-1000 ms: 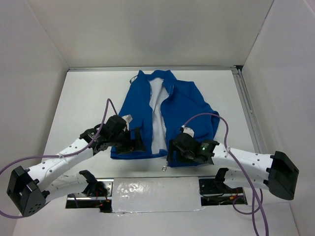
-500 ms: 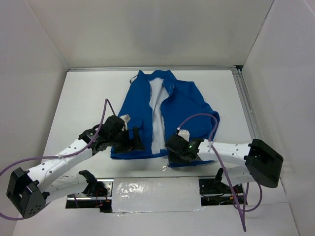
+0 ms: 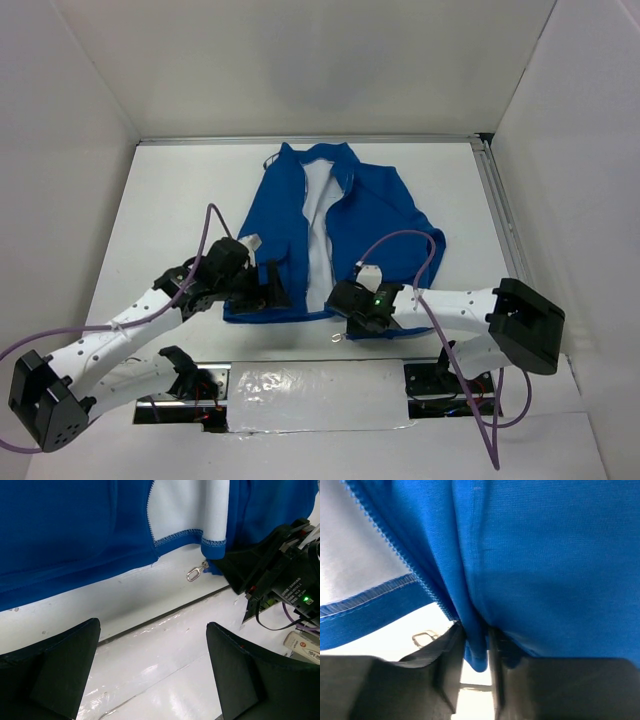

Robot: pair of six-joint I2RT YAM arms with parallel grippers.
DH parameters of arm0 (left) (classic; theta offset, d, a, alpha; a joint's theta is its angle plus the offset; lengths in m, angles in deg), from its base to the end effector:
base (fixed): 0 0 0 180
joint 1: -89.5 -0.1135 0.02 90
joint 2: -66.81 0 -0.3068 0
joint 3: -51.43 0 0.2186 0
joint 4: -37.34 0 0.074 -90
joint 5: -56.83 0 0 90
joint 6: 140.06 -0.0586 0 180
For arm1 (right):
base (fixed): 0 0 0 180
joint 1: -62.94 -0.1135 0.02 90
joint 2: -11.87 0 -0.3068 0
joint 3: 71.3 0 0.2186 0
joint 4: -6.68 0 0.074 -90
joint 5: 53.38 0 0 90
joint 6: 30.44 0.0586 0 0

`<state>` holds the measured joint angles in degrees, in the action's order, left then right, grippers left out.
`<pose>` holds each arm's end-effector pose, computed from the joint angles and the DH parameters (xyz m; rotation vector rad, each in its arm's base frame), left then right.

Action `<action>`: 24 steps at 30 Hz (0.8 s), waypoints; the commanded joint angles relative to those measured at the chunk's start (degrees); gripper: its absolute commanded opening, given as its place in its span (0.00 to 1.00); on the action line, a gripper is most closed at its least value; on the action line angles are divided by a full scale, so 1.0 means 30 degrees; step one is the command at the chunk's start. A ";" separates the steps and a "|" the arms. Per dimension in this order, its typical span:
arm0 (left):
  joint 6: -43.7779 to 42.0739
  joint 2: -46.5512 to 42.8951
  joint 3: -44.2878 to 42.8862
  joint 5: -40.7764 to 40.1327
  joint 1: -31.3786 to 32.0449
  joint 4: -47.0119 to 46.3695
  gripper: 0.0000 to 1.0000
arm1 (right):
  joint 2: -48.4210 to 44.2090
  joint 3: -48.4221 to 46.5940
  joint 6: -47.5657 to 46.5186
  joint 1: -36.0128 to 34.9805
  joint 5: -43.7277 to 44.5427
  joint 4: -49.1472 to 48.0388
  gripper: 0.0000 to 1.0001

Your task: Zip up the jacket

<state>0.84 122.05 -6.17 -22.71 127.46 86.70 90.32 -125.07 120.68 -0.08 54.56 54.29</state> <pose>0.1143 -0.1027 0.2783 -0.1989 2.5823 -0.8829 0.1053 0.1671 0.1992 0.0218 2.7183 0.1731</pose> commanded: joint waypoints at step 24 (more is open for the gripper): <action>0.1577 1.1876 -0.5532 -0.2632 0.2464 0.1979 0.99 | -0.7664 0.2566 -0.0834 0.1877 -0.0675 -0.0893 0.00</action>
<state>2.32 155.91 -19.86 -27.96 133.19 89.82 68.88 -118.15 119.24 4.77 52.15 53.29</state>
